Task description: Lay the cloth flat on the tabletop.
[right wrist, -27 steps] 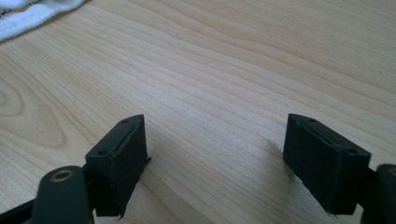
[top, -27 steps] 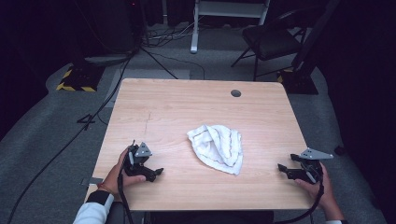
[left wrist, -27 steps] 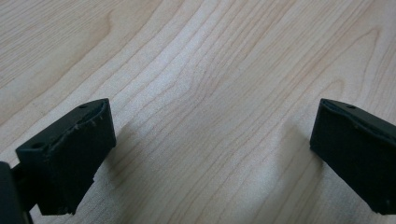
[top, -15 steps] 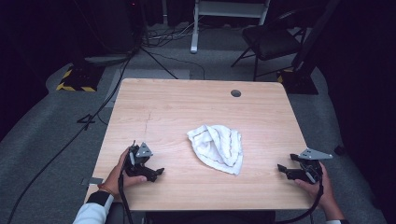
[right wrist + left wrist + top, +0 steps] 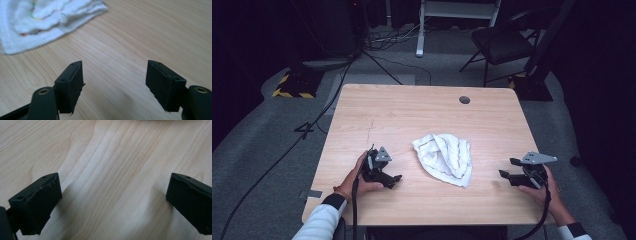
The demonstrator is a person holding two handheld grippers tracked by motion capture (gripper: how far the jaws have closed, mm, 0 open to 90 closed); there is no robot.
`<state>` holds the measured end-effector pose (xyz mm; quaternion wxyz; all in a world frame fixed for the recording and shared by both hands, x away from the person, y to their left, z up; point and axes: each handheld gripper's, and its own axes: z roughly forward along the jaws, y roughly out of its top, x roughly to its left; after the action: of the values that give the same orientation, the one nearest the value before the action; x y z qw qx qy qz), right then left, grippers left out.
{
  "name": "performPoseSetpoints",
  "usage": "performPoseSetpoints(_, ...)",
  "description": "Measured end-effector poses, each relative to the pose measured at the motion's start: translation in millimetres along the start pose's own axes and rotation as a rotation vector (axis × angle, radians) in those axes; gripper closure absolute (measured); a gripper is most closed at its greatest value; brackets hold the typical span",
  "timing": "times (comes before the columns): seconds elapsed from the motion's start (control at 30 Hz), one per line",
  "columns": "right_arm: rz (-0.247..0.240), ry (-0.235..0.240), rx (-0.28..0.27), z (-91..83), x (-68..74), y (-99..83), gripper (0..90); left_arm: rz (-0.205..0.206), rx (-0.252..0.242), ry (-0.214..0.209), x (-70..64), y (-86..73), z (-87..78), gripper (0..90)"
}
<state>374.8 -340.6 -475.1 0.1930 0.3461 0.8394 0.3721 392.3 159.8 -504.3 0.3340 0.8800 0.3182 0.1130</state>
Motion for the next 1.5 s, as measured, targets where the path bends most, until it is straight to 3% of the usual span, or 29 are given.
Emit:
performPoseSetpoints(0.07,-0.038,0.021,0.0,4.4,8.7,11.0,33.1,0.002,0.002,0.002,-1.6,6.0,5.0,0.3)
performPoseSetpoints(0.1,-0.081,0.034,-0.006,9.7,18.4,23.2,35.3,0.001,-0.001,-0.002,-2.6,8.9,7.8,0.4)
performPoseSetpoints(0.2,-0.117,0.056,-0.012,17.0,30.2,38.0,35.8,0.007,0.0,-0.007,-4.8,18.1,15.8,0.3)
performPoseSetpoints(0.3,-0.175,0.096,-0.02,32.1,51.2,57.4,37.4,0.006,-0.001,-0.006,-7.5,27.3,23.9,0.4)
performPoseSetpoints(0.33,-0.208,0.127,-0.012,45.3,65.7,66.8,38.5,0.005,-0.001,-0.005,-8.5,30.9,27.0,0.4)
performPoseSetpoints(0.43,-0.231,0.146,-0.001,55.0,75.8,71.5,39.2,-0.01,0.006,0.008,-9.1,38.6,32.7,0.5)
performPoseSetpoints(0.5,-0.258,0.176,0.017,67.4,86.7,75.2,39.9,-0.025,-0.008,0.01,-9.8,42.1,34.8,7.7)
performPoseSetpoints(0.6,-0.255,0.193,0.025,73.7,90.1,75.4,40.3,-0.068,-0.034,-0.005,-9.9,46.6,36.3,14.0)
performPoseSetpoints(0.7,-0.256,0.239,0.037,82.3,94.1,73.7,40.5,-0.056,-0.027,-0.048,-11.0,51.5,38.1,15.5)
performPoseSetpoints(0.9,-0.265,0.233,0.065,91.2,95.1,67.3,42.5,-0.065,-0.033,-0.081,-10.5,58.3,37.9,15.9)
performPoseSetpoints(1.07,-0.265,0.218,0.061,90.8,95.4,65.9,48.1,-0.054,-0.085,-0.108,-18.5,64.2,28.2,15.9)
performPoseSetpoints(1.17,-0.268,0.217,0.053,88.9,96.2,65.2,57.6,-0.04,-0.091,-0.094,-23.2,66.8,23.8,16.0)
performPoseSetpoints(1.23,-0.291,0.194,0.04,86.4,99.2,65.8,68.6,-0.053,-0.072,-0.078,-24.0,66.8,27.7,18.3)
performPoseSetpoints(1.33,-0.298,0.192,0.034,85.3,98.6,65.9,73.9,-0.06,-0.038,-0.094,-21.3,64.8,34.0,19.9)
performPoseSetpoints(1.4,-0.299,0.178,0.024,83.3,97.3,65.8,80.6,-0.061,-0.039,-0.12,-20.0,63.6,35.6,26.8)
performPoseSetpoints(1.5,-0.289,0.16,-0.023,76.6,93.6,68.0,84.1,-0.046,-0.03,-0.12,-17.1,62.9,35.8,38.3)
